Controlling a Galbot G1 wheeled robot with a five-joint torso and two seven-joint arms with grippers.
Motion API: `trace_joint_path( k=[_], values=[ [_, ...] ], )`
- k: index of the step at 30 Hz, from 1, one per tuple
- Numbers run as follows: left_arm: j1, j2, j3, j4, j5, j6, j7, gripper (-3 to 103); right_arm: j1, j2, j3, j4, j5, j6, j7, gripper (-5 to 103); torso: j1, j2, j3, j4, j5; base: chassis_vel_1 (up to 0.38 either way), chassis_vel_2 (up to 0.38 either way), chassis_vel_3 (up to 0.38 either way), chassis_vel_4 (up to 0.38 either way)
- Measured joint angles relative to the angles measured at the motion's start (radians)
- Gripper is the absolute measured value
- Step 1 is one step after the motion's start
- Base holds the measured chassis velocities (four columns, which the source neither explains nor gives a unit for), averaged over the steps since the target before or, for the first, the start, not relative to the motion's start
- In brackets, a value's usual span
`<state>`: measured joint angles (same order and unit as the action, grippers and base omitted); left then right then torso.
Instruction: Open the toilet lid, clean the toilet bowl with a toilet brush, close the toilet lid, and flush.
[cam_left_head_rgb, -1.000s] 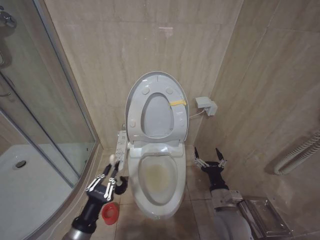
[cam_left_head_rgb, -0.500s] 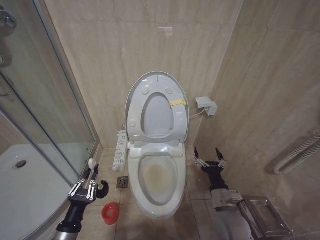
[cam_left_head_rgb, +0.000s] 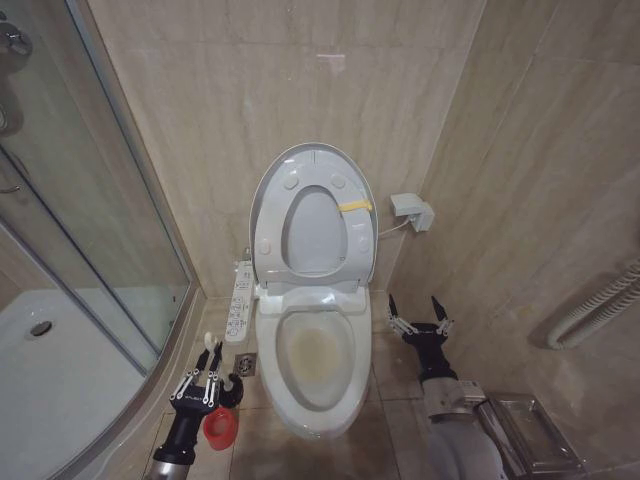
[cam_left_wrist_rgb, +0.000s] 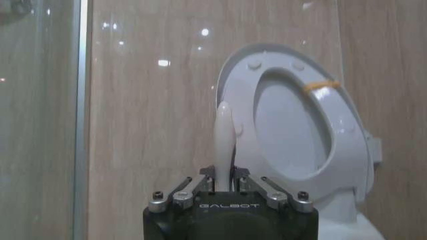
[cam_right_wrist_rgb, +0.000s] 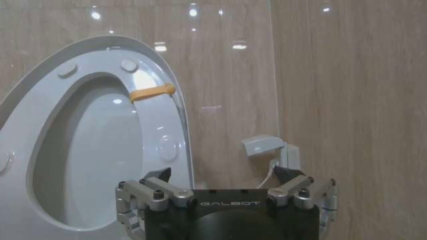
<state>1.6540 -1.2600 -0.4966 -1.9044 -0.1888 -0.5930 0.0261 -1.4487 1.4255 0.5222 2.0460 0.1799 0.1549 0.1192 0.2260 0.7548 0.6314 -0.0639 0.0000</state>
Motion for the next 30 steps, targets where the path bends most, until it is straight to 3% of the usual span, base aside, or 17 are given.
trace_joint_path(
  k=[18,30],
  values=[
    [-0.108,-0.011,0.003,0.343,-0.003,-0.126,-0.009,18,0.0,0.0,0.0,0.0,0.0,0.0,0.0,100,0.0,0.0,0.0,0.0001,-0.0001,0.0,0.0,0.0,0.0],
    [-0.214,-0.022,0.023,0.505,-0.007,-0.189,0.01,18,0.0,0.0,0.0,0.0,0.0,0.0,0.0,100,0.0,0.0,0.0,0.0,-0.0001,0.0,0.0,0.0,0.0]
  ],
)
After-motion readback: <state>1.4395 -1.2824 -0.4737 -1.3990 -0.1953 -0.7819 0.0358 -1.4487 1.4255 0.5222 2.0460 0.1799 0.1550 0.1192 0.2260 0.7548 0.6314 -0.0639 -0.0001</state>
